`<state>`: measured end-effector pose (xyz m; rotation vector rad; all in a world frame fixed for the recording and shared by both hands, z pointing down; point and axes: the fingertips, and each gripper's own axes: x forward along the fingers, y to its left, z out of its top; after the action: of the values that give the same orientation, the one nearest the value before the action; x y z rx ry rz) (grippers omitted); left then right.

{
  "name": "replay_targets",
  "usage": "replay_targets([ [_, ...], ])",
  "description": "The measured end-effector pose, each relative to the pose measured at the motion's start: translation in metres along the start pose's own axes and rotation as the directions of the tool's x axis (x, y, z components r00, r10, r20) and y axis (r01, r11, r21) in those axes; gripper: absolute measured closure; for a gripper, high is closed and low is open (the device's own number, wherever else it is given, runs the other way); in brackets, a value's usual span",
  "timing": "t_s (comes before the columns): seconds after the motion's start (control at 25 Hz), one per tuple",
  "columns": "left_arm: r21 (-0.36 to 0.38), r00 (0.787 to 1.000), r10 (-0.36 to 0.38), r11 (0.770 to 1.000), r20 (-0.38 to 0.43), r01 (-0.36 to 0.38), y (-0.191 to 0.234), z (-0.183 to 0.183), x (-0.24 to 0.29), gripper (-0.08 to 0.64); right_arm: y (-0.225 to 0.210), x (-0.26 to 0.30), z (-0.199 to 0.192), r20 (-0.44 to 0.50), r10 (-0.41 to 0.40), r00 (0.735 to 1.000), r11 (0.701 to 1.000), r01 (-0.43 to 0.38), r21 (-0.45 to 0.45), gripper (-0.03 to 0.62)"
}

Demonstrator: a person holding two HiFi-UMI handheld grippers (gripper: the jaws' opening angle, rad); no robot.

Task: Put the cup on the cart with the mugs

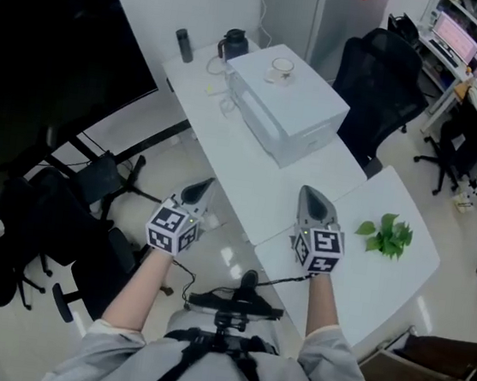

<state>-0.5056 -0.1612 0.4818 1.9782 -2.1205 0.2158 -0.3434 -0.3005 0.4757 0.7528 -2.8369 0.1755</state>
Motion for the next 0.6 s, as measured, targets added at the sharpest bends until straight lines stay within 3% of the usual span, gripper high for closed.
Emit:
replay_targets([
  [0.2,0.015,1.000,-0.005,1.000,0.025,0.005,0.012,0.027,0.045,0.558,-0.033,0.044,0.031,0.040,0.028,0.999,0.998,-0.026,-0.053,0.583],
  [0.4,0.030,0.999,-0.031,0.999,0.013,0.031,0.016,0.044,0.074,0.558,-0.057,0.089,0.061,0.093,0.132,0.987,0.990,-0.127,-0.065,0.583],
  [0.6,0.044,0.998,-0.058,0.997,-0.007,0.058,0.038,0.052,0.097,0.558,-0.069,0.146,0.073,0.088,0.232,0.969,0.971,-0.225,-0.075,0.583],
])
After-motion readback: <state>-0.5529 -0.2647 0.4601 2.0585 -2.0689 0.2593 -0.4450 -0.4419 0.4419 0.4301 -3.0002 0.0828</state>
